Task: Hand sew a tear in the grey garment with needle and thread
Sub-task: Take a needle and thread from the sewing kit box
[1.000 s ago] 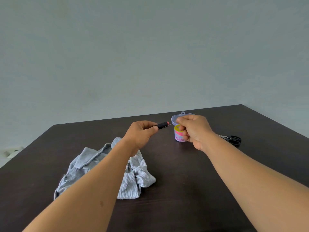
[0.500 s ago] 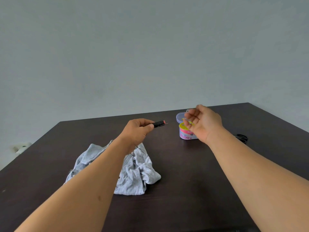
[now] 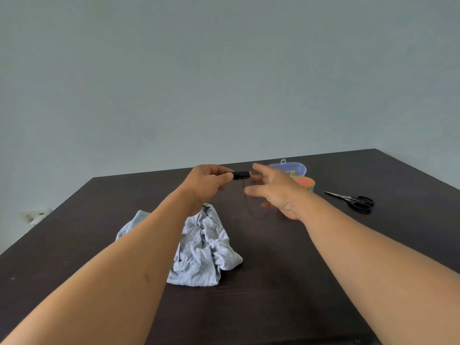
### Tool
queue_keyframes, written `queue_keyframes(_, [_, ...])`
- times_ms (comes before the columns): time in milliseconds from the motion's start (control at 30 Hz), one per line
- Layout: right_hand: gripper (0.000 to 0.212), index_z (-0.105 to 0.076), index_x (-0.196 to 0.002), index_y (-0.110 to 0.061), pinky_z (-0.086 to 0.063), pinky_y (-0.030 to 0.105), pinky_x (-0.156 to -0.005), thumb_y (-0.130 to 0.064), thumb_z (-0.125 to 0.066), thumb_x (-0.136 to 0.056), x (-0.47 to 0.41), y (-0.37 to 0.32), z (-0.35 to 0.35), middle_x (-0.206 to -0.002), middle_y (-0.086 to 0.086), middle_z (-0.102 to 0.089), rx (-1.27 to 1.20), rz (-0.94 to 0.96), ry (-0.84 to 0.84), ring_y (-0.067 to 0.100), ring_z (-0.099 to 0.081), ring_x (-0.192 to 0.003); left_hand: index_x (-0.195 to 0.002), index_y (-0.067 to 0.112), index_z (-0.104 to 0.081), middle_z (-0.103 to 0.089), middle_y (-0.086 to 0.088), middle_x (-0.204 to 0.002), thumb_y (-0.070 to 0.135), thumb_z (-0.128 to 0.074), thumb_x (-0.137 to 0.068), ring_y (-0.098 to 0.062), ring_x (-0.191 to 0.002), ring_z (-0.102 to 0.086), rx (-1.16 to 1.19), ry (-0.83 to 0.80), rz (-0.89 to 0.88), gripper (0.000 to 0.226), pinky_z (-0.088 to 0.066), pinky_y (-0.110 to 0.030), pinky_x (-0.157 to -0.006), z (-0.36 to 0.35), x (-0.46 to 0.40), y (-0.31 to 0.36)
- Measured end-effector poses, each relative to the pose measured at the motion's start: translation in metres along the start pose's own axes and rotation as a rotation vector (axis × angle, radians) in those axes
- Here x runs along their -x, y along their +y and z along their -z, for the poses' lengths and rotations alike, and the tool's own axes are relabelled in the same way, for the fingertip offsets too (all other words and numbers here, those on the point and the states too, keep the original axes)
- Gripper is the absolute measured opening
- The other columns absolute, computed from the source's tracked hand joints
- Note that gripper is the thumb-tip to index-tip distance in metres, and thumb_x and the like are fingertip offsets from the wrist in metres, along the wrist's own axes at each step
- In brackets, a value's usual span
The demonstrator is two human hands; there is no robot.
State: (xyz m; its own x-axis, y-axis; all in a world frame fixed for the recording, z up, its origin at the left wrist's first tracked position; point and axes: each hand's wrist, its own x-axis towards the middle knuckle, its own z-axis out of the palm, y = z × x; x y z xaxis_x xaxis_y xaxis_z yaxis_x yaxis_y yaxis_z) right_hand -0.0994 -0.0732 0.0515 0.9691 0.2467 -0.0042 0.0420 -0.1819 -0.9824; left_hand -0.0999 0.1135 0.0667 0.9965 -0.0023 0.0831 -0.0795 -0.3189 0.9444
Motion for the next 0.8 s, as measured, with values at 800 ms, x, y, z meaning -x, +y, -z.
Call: queue_keyframes(800, [0.017,-0.071,-0.095,-0.011,-0.046,0.032,-0.071,-0.021,-0.06,-0.086,-0.016,0.026,0.033,-0.082,0.0,-0.052,0.503,-0.179,0.378,0.018,-0.047,-0.076,-0.093,0.021,-0.075,-0.055,-0.006,-0.087,0.021,-0.066,-0.095,-0.019,-0.083,-0.048,0.009,0.061,0.054,0.008,-0.04,-0.024,-0.056,0.026,-0.002,-0.017])
